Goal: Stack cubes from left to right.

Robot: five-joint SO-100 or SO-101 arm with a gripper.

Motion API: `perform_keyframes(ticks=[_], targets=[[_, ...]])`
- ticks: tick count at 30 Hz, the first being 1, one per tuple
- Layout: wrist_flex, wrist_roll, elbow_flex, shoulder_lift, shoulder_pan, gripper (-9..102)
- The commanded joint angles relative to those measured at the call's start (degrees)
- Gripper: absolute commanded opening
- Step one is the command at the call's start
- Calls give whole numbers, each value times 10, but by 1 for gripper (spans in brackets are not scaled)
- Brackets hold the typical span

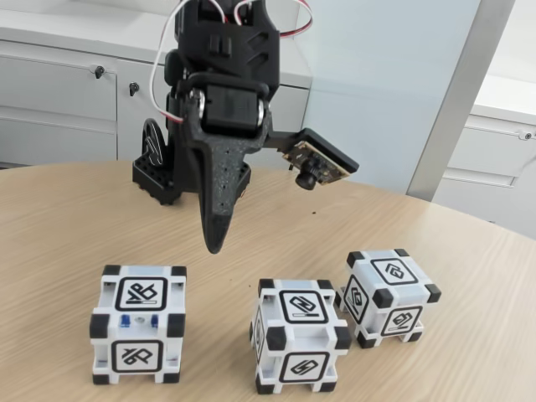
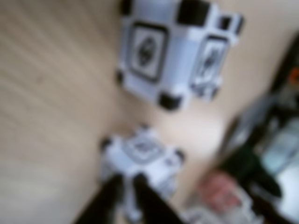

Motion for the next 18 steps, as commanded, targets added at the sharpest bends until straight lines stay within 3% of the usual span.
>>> perform_keyframes(ticks=[1, 18], targets=[[1, 15, -4, 4, 4, 0], [1, -6, -4, 4, -4, 0]])
